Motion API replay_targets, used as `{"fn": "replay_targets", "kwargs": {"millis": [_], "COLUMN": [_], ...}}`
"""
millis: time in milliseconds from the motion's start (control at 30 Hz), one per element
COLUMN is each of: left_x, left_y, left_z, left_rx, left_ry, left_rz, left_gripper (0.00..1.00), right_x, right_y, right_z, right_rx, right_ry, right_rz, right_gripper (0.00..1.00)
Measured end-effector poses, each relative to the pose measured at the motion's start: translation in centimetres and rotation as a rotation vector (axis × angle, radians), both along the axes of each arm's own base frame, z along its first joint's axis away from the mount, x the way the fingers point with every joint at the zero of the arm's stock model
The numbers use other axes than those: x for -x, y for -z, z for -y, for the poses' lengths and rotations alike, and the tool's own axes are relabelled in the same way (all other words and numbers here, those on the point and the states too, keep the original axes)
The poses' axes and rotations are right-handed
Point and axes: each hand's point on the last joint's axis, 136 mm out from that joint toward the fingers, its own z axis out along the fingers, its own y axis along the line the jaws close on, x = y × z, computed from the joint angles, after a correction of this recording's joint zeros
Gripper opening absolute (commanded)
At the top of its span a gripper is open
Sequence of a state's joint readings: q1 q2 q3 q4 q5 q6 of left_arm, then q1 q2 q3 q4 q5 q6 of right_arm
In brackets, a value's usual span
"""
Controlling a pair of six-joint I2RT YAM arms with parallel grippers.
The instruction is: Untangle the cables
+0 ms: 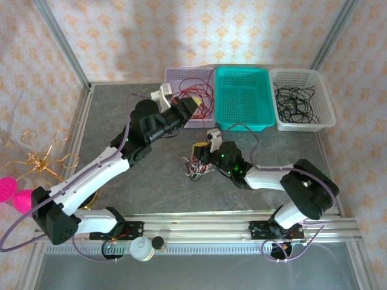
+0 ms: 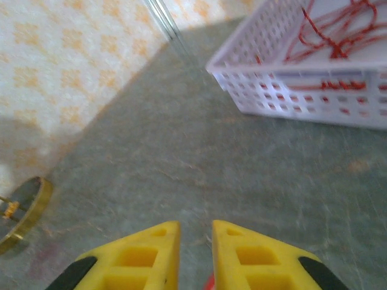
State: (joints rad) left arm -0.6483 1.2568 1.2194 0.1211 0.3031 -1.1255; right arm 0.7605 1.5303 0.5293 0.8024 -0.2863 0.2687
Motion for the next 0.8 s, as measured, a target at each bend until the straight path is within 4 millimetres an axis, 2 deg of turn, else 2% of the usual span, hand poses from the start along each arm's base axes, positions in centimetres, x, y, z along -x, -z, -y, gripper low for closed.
{"fn": "replay_targets", "kwargs": {"millis": [100, 200, 400, 500, 633, 733, 800], "left_x": [0.5, 0.8, 0.1, -0.3, 0.2, 1.5, 2.4], "left_y": [-3.7, -6.1, -6.1, -6.8, -10.8, -14.7, -16.6], "left_z": [-0.3, -0.4, 0.1, 0.3, -0.1, -1.2, -2.0], "left_rx": [-0.007, -0.034, -0.129, -0.173, -0.177, -0.144, -0.127], "left_ry": [0.002, 0.004, 0.007, 0.009, -0.004, -0.030, -0.052], "left_rz": [0.077, 0.122, 0.122, 0.136, 0.245, 0.369, 0.434], "left_gripper": [0.00, 0.00, 0.00, 0.00, 0.00, 0.00, 0.00], "right_x": [0.0, -0.4, -0.8, -0.9, -0.9, -0.8, -0.7], "right_y": [2.2, 2.8, 3.7, 4.3, 4.6, 5.0, 5.2], "right_z": [0.4, 0.3, 0.0, -0.1, -0.1, 0.0, 0.1], "right_rx": [0.028, 0.025, 0.011, 0.010, 0.009, 0.020, 0.027], "right_ry": [0.018, 0.032, 0.040, 0.041, 0.044, 0.045, 0.045], "right_rz": [-0.039, -0.038, -0.036, -0.045, -0.058, -0.069, -0.075], "right_gripper": [0.14, 0.13, 0.13, 0.25, 0.30, 0.30, 0.32]}}
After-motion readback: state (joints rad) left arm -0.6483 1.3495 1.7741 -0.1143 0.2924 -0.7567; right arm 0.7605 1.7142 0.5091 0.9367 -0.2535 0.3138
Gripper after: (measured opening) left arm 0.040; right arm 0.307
